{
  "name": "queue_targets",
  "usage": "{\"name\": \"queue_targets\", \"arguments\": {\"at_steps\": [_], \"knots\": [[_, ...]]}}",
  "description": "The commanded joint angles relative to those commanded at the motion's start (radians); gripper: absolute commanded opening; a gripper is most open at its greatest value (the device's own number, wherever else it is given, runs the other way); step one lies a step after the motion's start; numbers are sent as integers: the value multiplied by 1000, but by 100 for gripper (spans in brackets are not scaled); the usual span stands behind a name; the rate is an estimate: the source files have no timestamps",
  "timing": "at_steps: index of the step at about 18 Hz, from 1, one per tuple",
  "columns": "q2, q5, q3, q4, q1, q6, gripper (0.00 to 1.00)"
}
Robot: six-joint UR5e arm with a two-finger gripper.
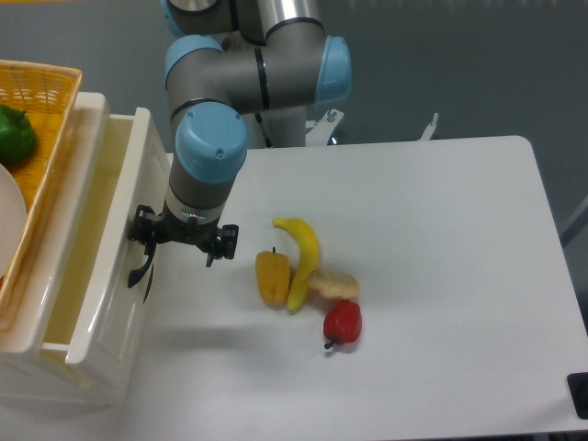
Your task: Slide open the top white drawer
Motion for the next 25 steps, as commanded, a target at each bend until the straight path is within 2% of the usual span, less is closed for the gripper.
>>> {"name": "queue_targets", "arguments": {"at_steps": [7, 25], "knots": [[0, 35, -2, -3, 20, 43, 100], [3, 35, 0, -11, 110, 75, 100]]}}
